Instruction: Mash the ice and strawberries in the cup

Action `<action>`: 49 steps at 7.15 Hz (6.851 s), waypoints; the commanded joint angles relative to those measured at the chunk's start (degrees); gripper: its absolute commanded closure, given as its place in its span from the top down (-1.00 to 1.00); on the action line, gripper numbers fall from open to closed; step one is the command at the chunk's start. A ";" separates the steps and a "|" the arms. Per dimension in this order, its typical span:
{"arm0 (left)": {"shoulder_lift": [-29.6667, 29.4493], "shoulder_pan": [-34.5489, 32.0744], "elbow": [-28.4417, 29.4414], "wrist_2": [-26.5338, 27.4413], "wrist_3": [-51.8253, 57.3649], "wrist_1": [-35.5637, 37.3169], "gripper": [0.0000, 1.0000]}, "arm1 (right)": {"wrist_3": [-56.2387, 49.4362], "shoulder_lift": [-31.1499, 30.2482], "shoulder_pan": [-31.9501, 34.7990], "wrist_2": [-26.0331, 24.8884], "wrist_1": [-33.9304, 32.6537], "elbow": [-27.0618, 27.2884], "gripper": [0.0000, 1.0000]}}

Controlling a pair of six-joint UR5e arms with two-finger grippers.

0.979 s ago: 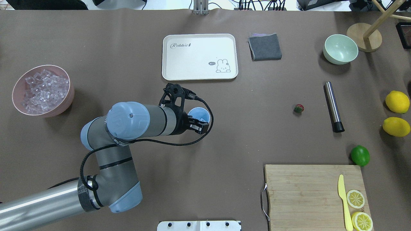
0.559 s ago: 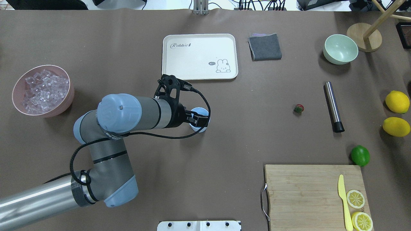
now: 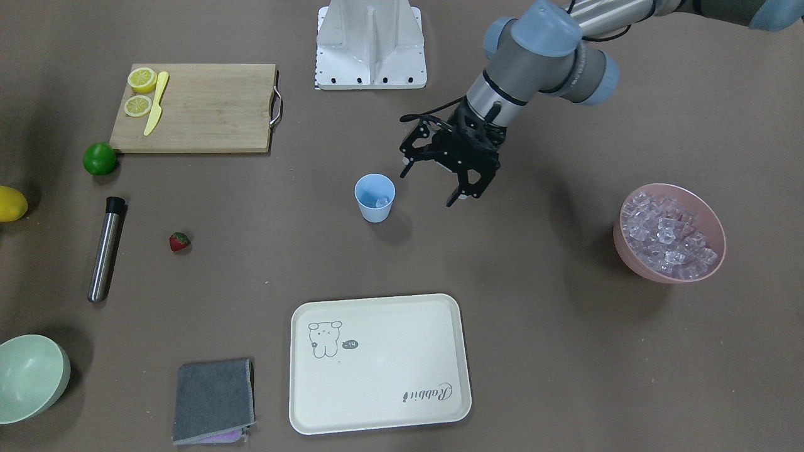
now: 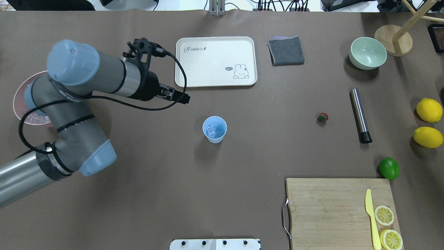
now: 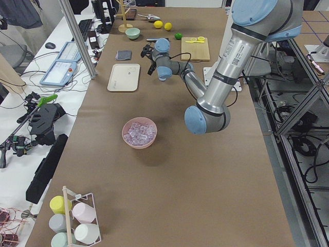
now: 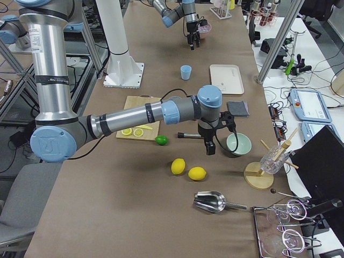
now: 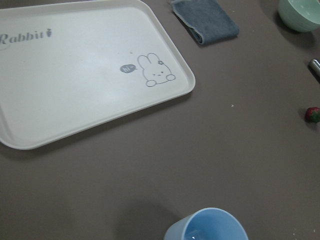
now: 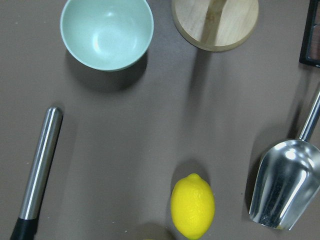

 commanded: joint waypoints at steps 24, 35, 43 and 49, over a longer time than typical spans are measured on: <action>14.71 -39.81 8.42 -26.19 71.36 16.76 0.95 | 67.50 12.86 -40.17 -24.19 18.68 -11.74 0.73; 14.80 -39.72 8.68 -25.93 71.18 16.76 0.95 | 69.27 12.07 -40.43 -23.58 18.68 -9.10 0.34; 14.80 -39.72 8.41 -26.02 70.75 16.85 0.95 | 68.74 12.68 -39.21 -23.58 17.97 -3.49 -1.00; 14.80 -40.16 8.33 -26.46 69.35 17.29 0.95 | 69.18 23.65 -42.17 -23.66 18.59 4.24 -1.00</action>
